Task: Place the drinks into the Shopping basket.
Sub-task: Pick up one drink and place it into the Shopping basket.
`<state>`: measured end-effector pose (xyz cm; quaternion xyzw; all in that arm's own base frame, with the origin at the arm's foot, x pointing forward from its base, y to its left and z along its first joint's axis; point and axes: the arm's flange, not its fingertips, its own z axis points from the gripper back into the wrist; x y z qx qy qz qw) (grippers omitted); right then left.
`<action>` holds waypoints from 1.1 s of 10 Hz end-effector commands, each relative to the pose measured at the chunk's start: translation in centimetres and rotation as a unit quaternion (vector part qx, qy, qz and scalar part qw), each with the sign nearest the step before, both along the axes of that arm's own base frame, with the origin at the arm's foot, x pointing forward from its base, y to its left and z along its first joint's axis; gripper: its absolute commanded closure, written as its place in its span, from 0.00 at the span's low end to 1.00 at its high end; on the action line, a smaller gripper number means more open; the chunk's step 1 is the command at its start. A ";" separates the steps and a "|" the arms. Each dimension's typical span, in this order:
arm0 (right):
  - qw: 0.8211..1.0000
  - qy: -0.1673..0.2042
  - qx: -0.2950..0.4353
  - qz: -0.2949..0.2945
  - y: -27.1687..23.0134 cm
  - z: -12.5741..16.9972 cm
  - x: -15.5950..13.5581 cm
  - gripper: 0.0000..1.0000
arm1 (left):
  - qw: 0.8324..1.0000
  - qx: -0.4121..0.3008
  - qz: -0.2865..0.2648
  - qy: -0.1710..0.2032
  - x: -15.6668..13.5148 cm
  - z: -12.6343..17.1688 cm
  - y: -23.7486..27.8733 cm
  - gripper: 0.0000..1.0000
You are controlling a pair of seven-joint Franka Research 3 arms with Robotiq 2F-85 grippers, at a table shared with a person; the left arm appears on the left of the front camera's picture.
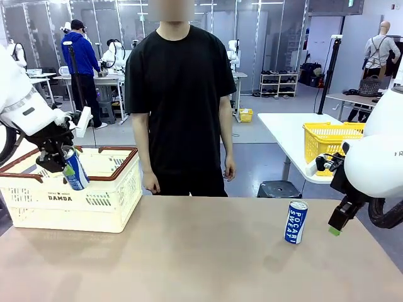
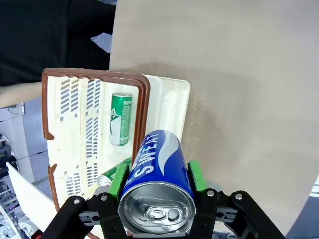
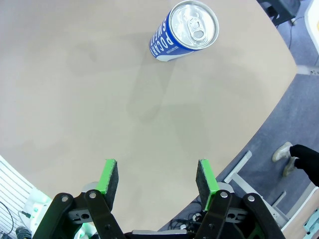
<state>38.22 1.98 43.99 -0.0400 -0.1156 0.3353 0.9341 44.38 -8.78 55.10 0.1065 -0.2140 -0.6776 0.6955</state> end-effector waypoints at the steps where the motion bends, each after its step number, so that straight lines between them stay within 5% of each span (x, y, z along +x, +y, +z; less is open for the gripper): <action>1: 1.000 0.000 0.002 -0.001 -0.1 0.0 -0.1 0.21 | 1.000 0.003 0.003 0.006 -0.1 0.3 0.2 0.99; 2: 1.000 0.000 0.002 -0.001 -0.1 0.0 -0.1 0.21 | 1.000 0.003 0.003 0.006 -0.1 0.3 0.2 0.99; 3: 1.000 0.000 0.002 -0.001 -0.1 0.0 -0.1 0.21 | 1.000 0.001 0.000 0.004 0.0 -0.2 0.0 0.42; 7: 1.000 0.000 0.002 -0.001 -0.1 0.0 -0.1 0.21 | 0.998 0.000 -0.043 0.038 5.0 4.8 1.1 0.42; 11: 1.000 0.000 0.002 -0.001 -0.1 0.0 -0.1 0.21 | 0.991 -0.021 -0.078 0.105 9.9 6.8 2.3 0.42</action>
